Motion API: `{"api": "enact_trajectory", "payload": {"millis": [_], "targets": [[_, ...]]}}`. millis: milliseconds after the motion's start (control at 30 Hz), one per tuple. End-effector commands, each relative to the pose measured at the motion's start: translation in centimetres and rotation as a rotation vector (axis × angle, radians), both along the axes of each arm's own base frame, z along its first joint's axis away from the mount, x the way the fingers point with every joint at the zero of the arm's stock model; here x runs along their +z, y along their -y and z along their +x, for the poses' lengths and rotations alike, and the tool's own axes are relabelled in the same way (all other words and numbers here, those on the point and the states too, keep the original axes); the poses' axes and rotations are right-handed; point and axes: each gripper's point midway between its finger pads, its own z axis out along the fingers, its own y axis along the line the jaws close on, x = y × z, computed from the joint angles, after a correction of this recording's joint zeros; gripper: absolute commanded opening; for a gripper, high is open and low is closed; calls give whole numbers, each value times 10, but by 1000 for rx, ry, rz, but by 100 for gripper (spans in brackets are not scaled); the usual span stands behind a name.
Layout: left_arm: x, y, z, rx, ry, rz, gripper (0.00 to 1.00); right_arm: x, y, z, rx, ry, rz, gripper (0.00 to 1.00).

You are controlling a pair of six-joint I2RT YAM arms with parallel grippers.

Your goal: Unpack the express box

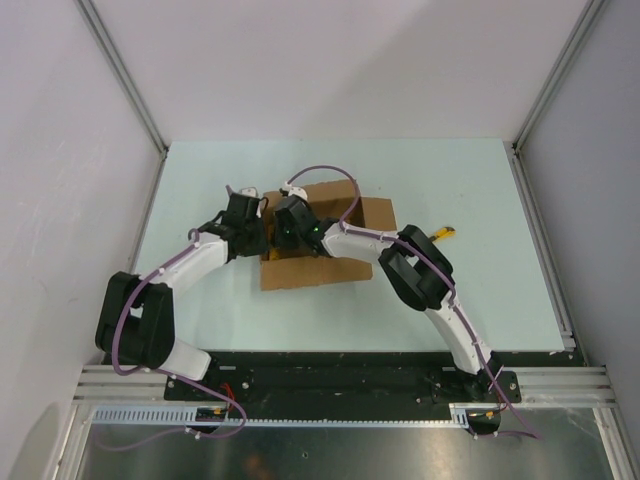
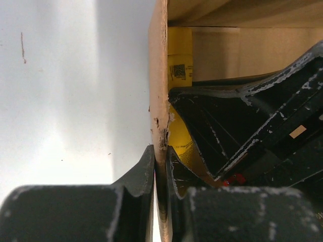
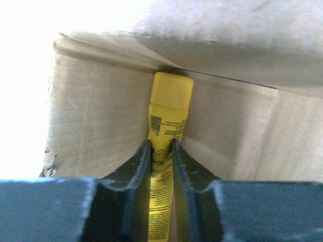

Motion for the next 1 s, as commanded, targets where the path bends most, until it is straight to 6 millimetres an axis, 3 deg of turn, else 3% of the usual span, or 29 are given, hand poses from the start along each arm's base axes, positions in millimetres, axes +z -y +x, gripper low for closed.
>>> {"api": "enact_trajectory", "payload": {"millis": [0, 167, 233, 433, 667, 833, 967], "targets": [[28, 10, 8, 2, 80, -67, 10, -19, 2, 1, -7, -10, -58, 17], [31, 6, 10, 17, 92, -55, 10, 7, 10, 11, -43, 26, -37, 8], [31, 4, 10, 25, 96, -41, 11, 27, 12, 15, -52, 53, -12, 6], [32, -4, 11, 53, 105, -13, 13, 85, 19, 22, -63, 142, 48, 5], [29, -12, 11, 84, 80, 31, 17, 132, 33, 26, -95, 190, 106, 4], [26, -17, 13, 92, 59, 67, 20, 174, 49, 37, -126, 237, 166, 4], [23, -26, 15, 110, 40, 115, 21, 221, 74, 49, -171, 293, 218, 4]]}}
